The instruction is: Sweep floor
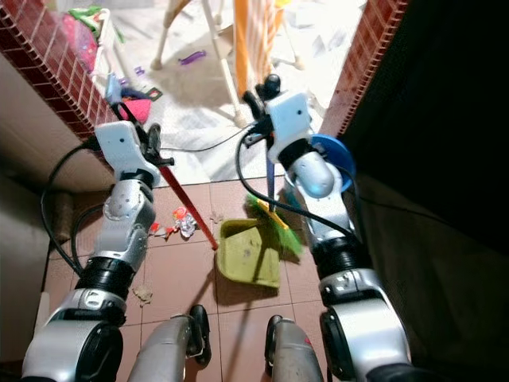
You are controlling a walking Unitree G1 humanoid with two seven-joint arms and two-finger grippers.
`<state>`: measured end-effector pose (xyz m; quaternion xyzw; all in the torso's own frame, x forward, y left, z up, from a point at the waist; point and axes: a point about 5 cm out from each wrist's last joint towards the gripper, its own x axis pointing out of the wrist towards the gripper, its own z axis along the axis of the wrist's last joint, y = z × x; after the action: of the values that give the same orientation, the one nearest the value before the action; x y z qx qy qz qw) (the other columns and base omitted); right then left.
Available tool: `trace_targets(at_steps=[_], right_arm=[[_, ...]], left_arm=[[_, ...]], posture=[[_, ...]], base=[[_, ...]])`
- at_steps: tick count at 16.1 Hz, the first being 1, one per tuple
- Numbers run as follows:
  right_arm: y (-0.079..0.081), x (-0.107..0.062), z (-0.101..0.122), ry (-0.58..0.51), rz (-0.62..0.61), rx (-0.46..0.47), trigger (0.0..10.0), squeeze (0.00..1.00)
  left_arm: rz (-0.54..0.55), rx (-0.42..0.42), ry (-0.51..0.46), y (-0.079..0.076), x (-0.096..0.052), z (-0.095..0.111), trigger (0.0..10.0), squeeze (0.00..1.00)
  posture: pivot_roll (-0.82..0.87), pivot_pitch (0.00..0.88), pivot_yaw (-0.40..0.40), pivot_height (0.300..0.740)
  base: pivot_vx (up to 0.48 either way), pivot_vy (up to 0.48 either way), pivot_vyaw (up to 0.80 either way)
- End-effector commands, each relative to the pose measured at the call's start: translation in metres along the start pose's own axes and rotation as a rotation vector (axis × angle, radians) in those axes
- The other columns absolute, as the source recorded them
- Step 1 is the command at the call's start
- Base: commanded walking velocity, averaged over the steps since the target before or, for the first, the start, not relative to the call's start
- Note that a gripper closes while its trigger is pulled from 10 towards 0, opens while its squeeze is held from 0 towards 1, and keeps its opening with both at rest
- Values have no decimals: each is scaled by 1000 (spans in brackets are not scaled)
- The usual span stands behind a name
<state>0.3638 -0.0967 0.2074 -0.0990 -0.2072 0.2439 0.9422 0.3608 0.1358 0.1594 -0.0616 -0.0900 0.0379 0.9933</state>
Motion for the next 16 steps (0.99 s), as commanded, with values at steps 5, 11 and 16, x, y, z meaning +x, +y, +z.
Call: trace_targets(at_steps=[5,11,16], right_arm=[[25,-3,-18,64,111,24,10000,0],[31,-22,-20,97,279,96,10000,0],[-9,0,30,-92,75,25,10000,0]], left_arm=[[128,155,-115,29,-6,18,10000,0],[188,120,73,30,-26,-33,10000,0],[138,95,236,8,-42,-74,10000,0]], posture=[[-21,157,7,740],[-46,170,1,740],[-70,171,9,740]], base=[[0,0,0],[0,0,0],[0,0,0]])
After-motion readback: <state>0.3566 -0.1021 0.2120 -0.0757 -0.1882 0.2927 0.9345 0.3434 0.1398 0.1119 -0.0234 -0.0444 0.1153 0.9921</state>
